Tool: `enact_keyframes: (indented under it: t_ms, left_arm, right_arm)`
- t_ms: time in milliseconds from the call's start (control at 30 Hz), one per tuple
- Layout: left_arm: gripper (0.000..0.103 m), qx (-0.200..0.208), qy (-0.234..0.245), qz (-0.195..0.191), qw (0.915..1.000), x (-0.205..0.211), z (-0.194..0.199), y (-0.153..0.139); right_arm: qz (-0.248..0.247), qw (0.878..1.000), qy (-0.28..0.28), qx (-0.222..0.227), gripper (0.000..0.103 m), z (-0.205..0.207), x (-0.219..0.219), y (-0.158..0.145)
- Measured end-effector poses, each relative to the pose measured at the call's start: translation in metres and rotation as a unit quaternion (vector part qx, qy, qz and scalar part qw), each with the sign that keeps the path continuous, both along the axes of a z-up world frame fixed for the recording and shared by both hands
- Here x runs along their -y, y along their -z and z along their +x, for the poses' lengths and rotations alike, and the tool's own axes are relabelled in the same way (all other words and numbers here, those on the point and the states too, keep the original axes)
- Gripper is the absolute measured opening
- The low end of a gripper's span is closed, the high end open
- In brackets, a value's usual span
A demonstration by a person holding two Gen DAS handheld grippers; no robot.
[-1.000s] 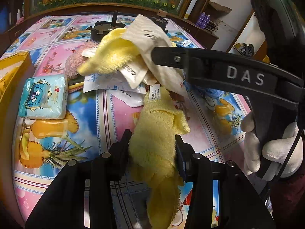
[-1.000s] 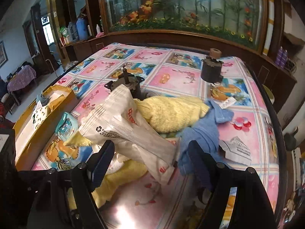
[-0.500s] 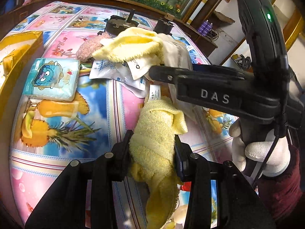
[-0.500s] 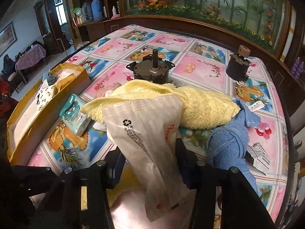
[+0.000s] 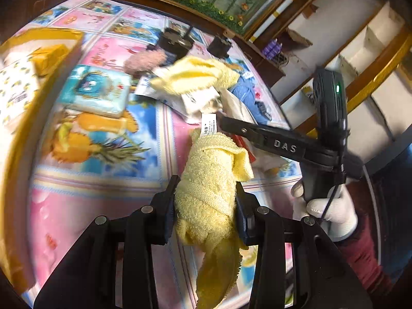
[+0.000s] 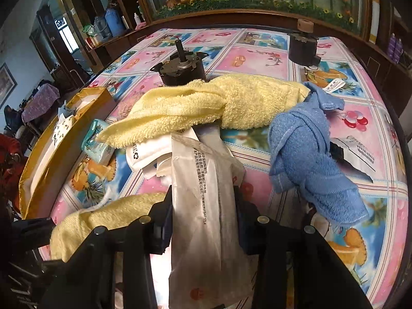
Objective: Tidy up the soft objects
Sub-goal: 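Carry the yellow towel and white paper bag into the tray and release both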
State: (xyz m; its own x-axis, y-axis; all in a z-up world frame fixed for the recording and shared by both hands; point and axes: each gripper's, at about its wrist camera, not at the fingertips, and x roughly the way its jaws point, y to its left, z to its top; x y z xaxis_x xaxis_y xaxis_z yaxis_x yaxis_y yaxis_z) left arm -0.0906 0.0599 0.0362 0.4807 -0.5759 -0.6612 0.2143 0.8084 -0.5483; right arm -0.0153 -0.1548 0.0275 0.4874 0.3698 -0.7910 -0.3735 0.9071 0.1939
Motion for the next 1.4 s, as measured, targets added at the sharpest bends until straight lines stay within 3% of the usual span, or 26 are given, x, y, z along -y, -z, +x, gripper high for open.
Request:
enact_keyframes:
  t_ms: [200, 333, 467, 667, 800, 1033, 1200, 1400]
  left_arm:
    - [0.038, 0.044, -0.044, -0.031, 0.9976, -0.071, -0.036, -0.048]
    - [0.038, 0.073, -0.093, 0.007, 0.9929, -0.126, -0.041, -0.074]
    - [0.038, 0.057, -0.147, 0.048, 0.9863, -0.177, -0.023, -0.07]
    - [0.038, 0.005, -0.19, 0.077, 0.9787, -0.222, 0.016, -0.03]
    - [0.038, -0.021, -0.199, 0.079, 0.9765, -0.229, 0.035, -0.007]
    - [0.041, -0.067, -0.222, 0.063, 0.9707, -0.239, 0.041, 0.014]
    - [0.042, -0.08, -0.215, 0.035, 0.9727, -0.24, 0.026, 0.01]
    - [0.045, -0.046, -0.219, 0.0, 0.9747, -0.248, -0.003, -0.01]
  right_arm:
    - [0.057, 0.998, 0.023, 0.02, 0.04, -0.027, 0.022, -0.041]
    - [0.096, 0.995, -0.003, 0.035, 0.04, -0.037, 0.006, -0.076]
    - [0.141, 0.989, -0.051, 0.02, 0.04, -0.032, -0.039, -0.093]
    - [0.162, 0.98, -0.112, -0.024, 0.04, -0.01, -0.136, -0.08]
    - [0.147, 0.978, -0.135, -0.052, 0.04, 0.008, -0.196, -0.064]
    - [0.145, 0.976, -0.136, -0.092, 0.04, 0.035, -0.252, -0.042]
    - [0.107, 0.982, -0.123, -0.093, 0.041, 0.052, -0.282, -0.035]
    - [0.066, 0.988, -0.108, -0.091, 0.044, 0.069, -0.309, -0.027]
